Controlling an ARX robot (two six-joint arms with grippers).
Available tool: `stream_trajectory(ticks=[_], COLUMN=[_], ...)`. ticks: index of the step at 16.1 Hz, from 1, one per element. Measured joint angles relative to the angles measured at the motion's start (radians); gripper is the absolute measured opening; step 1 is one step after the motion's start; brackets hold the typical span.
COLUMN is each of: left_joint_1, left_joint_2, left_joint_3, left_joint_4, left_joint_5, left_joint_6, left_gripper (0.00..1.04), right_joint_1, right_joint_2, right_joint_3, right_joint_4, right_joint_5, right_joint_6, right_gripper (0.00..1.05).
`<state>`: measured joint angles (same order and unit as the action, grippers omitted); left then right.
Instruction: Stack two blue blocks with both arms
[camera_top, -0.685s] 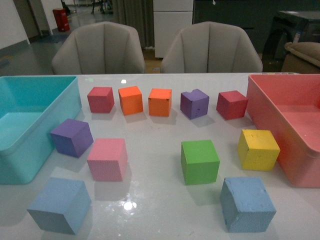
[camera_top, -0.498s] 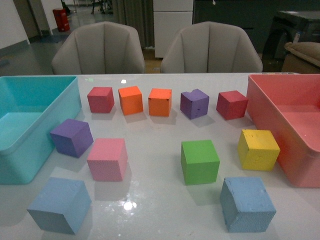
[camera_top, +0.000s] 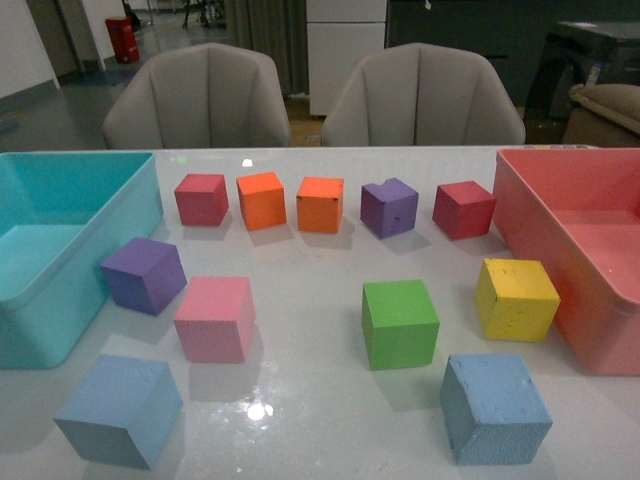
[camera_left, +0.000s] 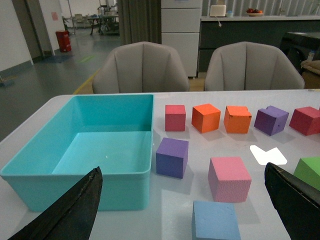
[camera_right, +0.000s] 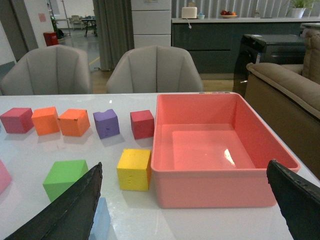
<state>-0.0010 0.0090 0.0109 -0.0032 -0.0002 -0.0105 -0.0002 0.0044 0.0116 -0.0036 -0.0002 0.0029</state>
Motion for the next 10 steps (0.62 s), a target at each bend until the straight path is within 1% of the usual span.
stream_trajectory(ticks=[10], left_joint_1=[0.0], left_joint_2=[0.0], left_joint_3=[0.0], left_joint_4=[0.0], left_joint_5=[0.0], left_joint_6=[0.0], left_gripper=[0.98], right_joint_1=[0.0], right_joint_2=[0.0], right_joint_3=[0.0], right_joint_4=[0.0], right_joint_5=[0.0], right_joint_6=[0.0], right_gripper=[0.98])
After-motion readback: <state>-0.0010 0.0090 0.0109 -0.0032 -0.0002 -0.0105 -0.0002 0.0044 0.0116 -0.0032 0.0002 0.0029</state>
